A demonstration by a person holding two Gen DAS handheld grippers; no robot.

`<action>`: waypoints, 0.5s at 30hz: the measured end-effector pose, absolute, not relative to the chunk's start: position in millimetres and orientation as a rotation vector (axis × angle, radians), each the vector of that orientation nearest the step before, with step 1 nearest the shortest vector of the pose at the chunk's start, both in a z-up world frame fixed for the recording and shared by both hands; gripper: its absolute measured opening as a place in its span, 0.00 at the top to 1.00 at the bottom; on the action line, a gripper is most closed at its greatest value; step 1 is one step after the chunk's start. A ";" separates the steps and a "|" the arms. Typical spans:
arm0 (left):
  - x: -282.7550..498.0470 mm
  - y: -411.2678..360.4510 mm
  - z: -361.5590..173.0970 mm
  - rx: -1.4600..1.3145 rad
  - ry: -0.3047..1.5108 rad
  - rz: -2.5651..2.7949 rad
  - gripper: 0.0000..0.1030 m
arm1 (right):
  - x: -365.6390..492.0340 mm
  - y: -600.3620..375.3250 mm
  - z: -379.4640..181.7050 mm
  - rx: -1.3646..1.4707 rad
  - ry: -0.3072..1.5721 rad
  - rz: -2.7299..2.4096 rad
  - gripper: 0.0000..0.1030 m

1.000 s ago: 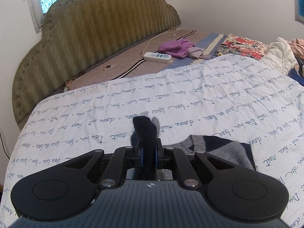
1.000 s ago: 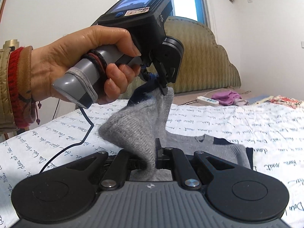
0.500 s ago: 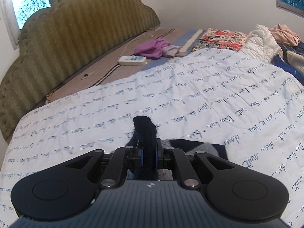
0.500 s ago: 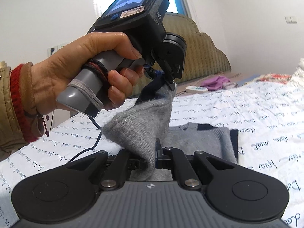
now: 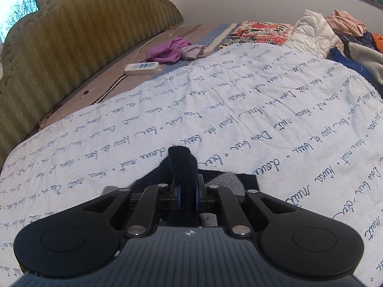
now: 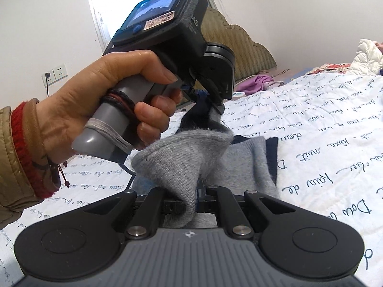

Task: Fold small clothes
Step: 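Lift the folded sweater edge with both grippers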

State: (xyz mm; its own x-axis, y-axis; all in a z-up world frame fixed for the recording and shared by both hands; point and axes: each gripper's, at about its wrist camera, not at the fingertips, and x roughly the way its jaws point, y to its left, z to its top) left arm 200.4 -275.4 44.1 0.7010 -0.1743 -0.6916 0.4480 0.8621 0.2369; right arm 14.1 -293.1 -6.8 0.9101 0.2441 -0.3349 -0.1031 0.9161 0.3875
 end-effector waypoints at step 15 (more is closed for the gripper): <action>204.4 -297.5 7.2 0.432 0.766 -0.413 0.84 | 10.8 -318.7 -28.4 0.516 0.483 0.179 0.94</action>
State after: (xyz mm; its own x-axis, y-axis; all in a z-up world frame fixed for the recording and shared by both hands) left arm 204.4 -297.5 7.2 0.6500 -0.1978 -0.7338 0.5038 0.8350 0.2213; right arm 10.8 -318.7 -28.4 0.8732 0.2827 -0.3970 -0.0446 0.8575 0.5125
